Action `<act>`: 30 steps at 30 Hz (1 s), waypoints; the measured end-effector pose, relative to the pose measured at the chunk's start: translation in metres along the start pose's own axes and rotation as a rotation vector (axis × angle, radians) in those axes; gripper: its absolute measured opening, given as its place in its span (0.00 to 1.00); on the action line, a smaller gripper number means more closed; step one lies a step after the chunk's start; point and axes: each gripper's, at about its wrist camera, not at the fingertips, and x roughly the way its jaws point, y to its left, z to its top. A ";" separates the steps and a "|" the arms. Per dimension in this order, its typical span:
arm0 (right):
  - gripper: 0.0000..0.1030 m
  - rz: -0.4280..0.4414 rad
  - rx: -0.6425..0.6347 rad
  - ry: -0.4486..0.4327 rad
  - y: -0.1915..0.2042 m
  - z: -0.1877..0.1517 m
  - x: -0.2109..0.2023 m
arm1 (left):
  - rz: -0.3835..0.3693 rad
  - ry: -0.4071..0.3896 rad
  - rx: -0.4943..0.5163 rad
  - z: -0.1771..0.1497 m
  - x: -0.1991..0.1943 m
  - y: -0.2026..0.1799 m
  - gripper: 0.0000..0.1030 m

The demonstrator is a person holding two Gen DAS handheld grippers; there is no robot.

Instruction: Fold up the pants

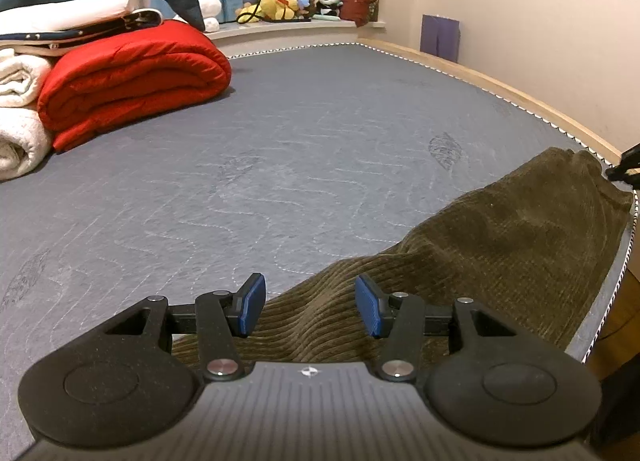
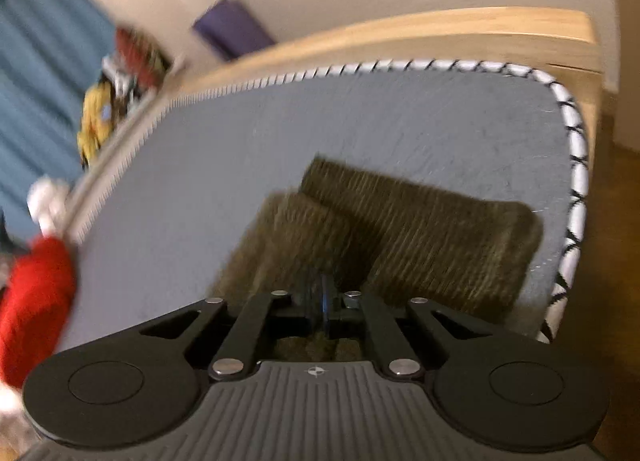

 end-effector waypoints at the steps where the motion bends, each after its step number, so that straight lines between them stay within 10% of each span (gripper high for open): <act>1: 0.12 -0.010 -0.013 0.021 0.002 -0.003 0.008 | 0.001 -0.001 0.001 0.000 0.000 -0.001 0.54; 10: 0.47 -0.068 -0.003 0.064 0.014 -0.011 0.053 | 0.021 0.011 -0.004 -0.002 0.004 0.004 0.54; 13: 0.38 -0.080 -0.032 0.058 0.024 -0.013 0.057 | 0.020 0.012 -0.006 -0.002 0.005 0.004 0.54; 15: 0.14 -0.066 -0.026 0.052 0.024 -0.011 0.058 | 0.017 0.007 -0.004 -0.001 0.005 0.004 0.54; 21: 0.08 -0.090 0.059 -0.138 0.028 0.004 -0.002 | -0.001 -0.011 -0.001 0.004 0.002 -0.002 0.54; 25: 0.08 -0.270 0.121 -0.286 0.007 0.005 -0.045 | -0.022 -0.005 0.006 0.004 0.003 -0.006 0.54; 30: 0.20 -0.377 0.277 -0.082 -0.053 0.003 -0.016 | -0.028 0.031 0.046 -0.001 0.009 -0.013 0.54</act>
